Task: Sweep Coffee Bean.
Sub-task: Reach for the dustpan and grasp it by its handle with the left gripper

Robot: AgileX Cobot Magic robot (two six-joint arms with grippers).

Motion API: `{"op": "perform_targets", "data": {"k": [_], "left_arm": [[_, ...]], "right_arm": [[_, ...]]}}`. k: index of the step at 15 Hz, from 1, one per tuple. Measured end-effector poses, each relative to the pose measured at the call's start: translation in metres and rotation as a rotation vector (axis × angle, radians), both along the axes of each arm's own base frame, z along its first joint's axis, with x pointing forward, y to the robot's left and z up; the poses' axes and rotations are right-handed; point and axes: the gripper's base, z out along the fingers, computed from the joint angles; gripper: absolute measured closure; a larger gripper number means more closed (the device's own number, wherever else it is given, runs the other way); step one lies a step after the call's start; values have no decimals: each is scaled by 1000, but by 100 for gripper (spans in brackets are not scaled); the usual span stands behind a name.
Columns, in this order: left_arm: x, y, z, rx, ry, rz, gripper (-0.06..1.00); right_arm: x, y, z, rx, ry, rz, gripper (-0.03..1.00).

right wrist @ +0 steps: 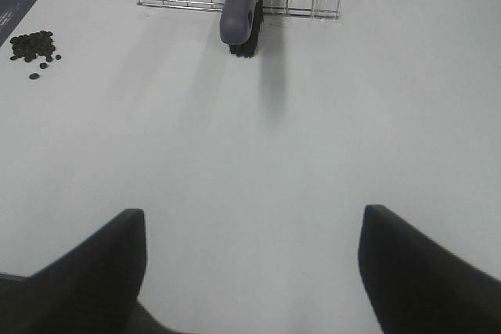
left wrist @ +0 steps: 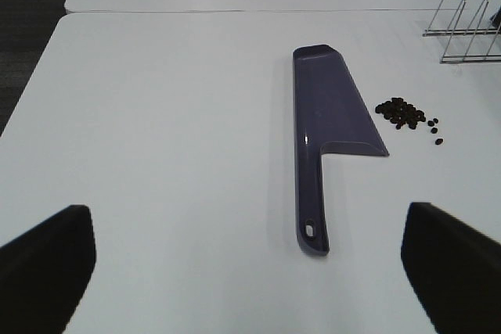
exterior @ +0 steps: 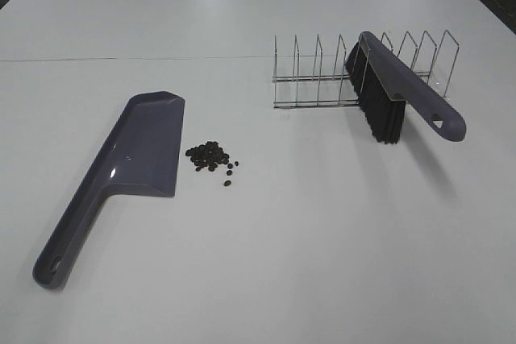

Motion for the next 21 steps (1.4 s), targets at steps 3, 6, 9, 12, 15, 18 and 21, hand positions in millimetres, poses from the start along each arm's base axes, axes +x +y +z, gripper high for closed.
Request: {"op": "perform_targets", "data": {"k": [3,6,9,12,15,18,21], "left_arm": [[0,0,0,4,0,1,-5],[0,0,0,4,0,1,-5],[0,2,0,11,1,21,-5],[0,8,-1,73,2,66,-5],[0,9,-1,81,1,68,-5],[0,9,-1,81,1,68,-5],[0,9,-1,81,1,68,-5]], "right_arm": [[0,0,0,0,0,0,31],[0,0,0,0,0,0,31],[0,0,0,0,0,0,31],[0,0,0,0,0,0,31],[0,0,0,0,0,0,31],[0,0,0,0,0,0,31],[0,0,0,0,0,0,31]]}}
